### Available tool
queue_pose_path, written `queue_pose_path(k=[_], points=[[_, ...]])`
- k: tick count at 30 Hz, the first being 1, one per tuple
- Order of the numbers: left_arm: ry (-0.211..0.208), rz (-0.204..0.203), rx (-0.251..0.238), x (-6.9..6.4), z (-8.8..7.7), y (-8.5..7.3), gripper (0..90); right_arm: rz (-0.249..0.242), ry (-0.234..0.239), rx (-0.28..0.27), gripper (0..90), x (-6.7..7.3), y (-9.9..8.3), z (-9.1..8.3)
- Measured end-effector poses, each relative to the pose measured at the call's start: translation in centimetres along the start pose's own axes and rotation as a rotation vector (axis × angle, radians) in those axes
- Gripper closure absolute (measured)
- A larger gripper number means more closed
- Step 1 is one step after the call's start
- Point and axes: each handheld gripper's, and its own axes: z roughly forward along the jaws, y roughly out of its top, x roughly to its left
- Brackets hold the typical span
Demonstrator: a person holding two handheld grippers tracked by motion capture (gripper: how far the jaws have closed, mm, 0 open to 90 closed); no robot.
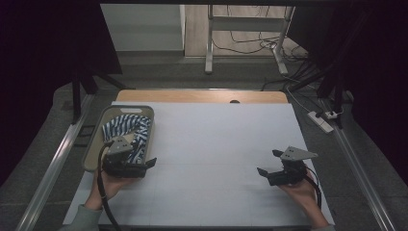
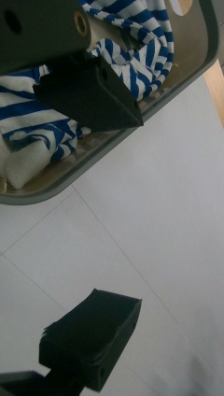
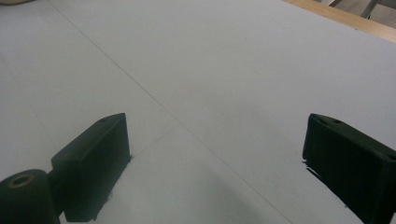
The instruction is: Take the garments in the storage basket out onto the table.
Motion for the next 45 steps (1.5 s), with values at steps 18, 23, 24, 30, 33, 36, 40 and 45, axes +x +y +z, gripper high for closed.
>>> queue_pose_path(k=[18,23,24,30,33,36,40,45], points=[[-0.007,-0.006,0.013,0.4,0.3,1.3,13.4,-0.003,0.002,0.018,7.2,0.0,-0.1,0.3],[-0.004,-0.003,0.016,0.6,0.4,1.5,13.4,-0.001,0.001,0.017,7.2,-0.1,-0.1,0.3],[-0.004,-0.003,0.016,0.6,0.4,1.6,13.4,-0.002,0.001,0.019,7.2,-0.1,-0.1,0.3],[0.001,0.0,0.017,1.2,0.7,2.5,13.4,-0.005,-0.001,0.022,7.2,-0.1,-0.2,0.4],[0.002,0.001,0.016,1.4,0.9,2.8,13.4,-0.003,-0.002,0.023,7.2,-0.1,-0.2,0.4],[0.002,-0.008,0.018,1.7,1.2,2.9,13.3,-0.003,-0.001,0.024,7.2,-0.1,-0.2,0.4],[0.004,-0.015,0.021,2.1,1.4,2.9,13.3,-0.004,0.0,0.027,7.2,-0.1,-0.2,0.4],[0.006,-0.029,0.018,2.8,1.4,3.0,13.3,-0.007,-0.001,0.029,7.2,-0.1,-0.2,0.5]])
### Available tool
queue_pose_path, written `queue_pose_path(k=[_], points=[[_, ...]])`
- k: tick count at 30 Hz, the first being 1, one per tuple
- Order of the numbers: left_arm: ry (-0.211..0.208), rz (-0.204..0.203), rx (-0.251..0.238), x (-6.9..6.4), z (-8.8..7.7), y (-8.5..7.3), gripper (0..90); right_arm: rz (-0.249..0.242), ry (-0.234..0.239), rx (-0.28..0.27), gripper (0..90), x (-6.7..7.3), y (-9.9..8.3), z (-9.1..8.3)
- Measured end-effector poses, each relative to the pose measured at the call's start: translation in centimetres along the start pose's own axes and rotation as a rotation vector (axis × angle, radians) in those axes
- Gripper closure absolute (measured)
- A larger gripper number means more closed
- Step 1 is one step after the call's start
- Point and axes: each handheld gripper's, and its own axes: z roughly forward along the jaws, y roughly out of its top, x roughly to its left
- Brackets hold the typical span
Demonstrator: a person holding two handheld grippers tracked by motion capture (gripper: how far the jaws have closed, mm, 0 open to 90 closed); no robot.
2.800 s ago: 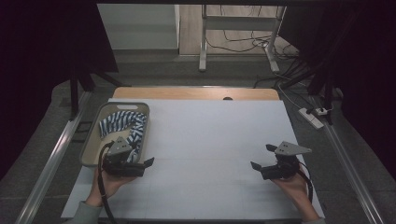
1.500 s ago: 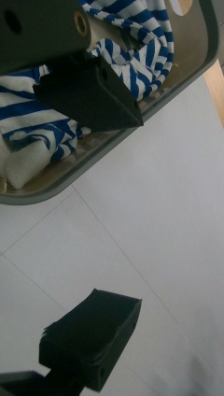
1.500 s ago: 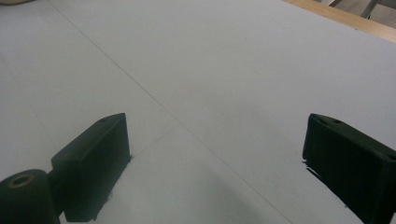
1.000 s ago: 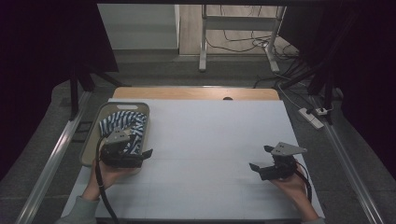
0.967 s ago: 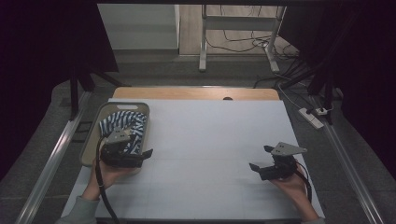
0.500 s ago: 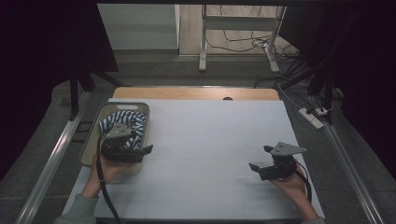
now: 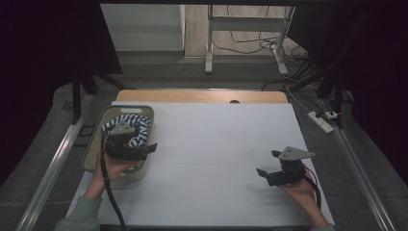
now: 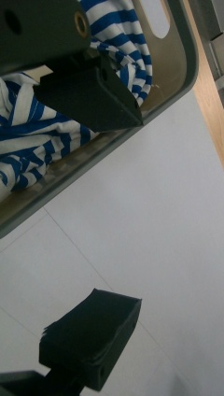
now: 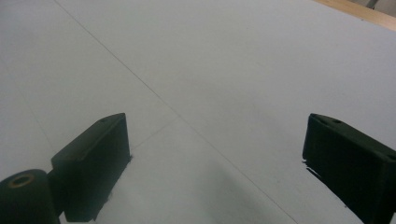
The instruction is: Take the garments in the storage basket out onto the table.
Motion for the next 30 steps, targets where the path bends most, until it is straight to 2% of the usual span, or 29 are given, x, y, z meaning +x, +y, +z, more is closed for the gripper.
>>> queue_pose_path(k=[13,21,30], points=[[0.012,-0.028,0.003,1.8,0.3,0.7,13.6,-0.003,0.005,0.011,7.2,0.0,0.0,0.1],[0.025,-0.05,-0.008,3.4,0.5,1.3,13.6,-0.005,0.007,0.011,7.3,0.0,0.0,0.2],[0.038,-0.063,0.006,4.5,1.1,1.7,13.7,-0.004,0.007,0.012,7.3,0.0,0.0,0.3]])
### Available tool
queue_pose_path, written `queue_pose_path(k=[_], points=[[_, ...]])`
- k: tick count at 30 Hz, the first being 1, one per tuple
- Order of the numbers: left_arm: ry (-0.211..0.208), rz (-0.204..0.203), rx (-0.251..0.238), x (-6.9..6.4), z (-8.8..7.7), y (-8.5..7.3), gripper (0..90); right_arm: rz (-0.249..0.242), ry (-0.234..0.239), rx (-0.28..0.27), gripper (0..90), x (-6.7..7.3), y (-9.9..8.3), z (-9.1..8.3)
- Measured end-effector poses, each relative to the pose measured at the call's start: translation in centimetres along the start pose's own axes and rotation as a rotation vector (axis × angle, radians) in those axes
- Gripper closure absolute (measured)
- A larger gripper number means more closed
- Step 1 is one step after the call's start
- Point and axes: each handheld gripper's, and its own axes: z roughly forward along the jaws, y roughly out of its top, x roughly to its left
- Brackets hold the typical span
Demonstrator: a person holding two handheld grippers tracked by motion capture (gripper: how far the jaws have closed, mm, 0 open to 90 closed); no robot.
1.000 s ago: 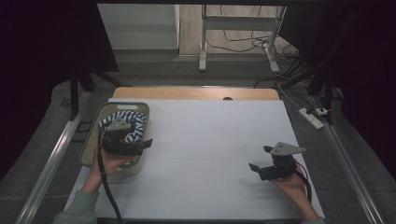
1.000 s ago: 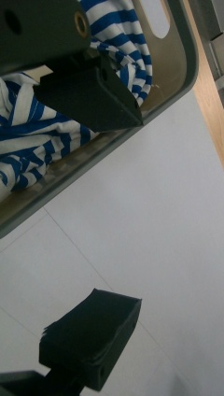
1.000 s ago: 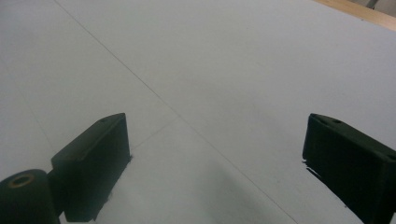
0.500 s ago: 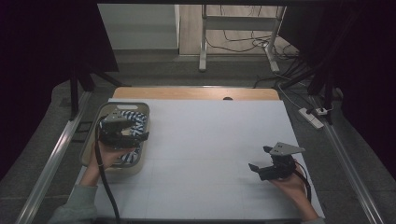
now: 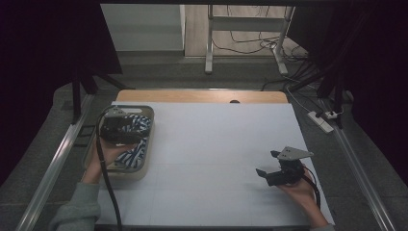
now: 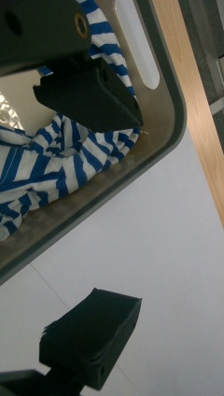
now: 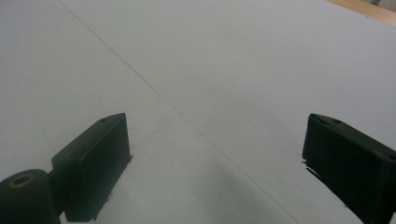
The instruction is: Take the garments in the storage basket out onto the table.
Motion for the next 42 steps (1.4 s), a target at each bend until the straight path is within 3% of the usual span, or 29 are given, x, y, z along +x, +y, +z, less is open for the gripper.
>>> queue_pose_path(k=[14,30,42], points=[[-0.005,-0.015,0.027,1.5,1.6,1.0,13.8,-0.003,-0.003,0.011,7.3,0.0,0.0,0.2],[0.016,-0.025,0.044,2.7,2.8,1.5,13.7,-0.006,0.006,0.017,7.3,-0.1,0.0,0.2],[0.043,-0.049,0.074,4.6,4.2,1.9,13.4,-0.006,0.004,0.024,7.3,0.0,-0.1,0.4]])
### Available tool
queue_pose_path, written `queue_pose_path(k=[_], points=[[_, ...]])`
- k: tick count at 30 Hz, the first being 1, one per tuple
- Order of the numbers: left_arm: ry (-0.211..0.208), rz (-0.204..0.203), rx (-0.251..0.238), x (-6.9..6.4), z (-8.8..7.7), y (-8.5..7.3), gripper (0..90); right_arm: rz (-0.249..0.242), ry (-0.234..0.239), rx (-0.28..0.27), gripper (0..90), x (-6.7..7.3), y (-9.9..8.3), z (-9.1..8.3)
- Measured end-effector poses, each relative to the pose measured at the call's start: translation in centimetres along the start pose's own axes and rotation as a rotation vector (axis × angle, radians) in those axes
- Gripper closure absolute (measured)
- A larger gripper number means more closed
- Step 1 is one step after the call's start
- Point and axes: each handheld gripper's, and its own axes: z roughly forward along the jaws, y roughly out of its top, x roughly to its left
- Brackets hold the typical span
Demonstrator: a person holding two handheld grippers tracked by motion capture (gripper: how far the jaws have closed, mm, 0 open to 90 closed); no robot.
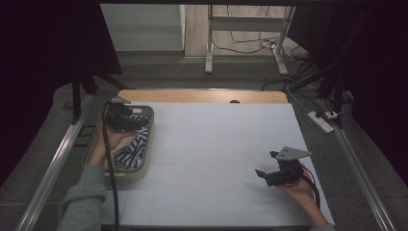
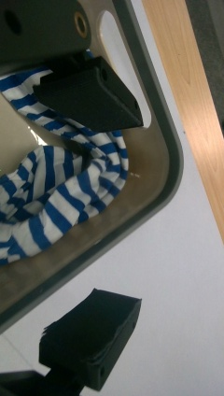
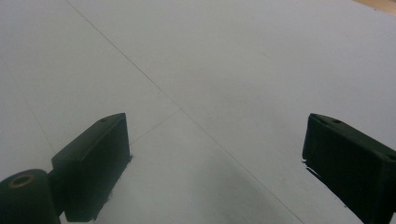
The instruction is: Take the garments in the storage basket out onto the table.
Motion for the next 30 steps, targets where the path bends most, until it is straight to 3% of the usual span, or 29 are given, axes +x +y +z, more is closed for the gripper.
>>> queue_pose_path(k=[14,30], points=[[0.004,-0.012,0.086,1.2,2.1,0.3,12.8,0.003,0.001,0.008,7.3,0.0,-0.1,0.1],[0.007,-0.041,0.154,1.9,3.2,-0.3,11.6,0.002,0.004,0.008,7.3,0.1,0.0,0.0]])
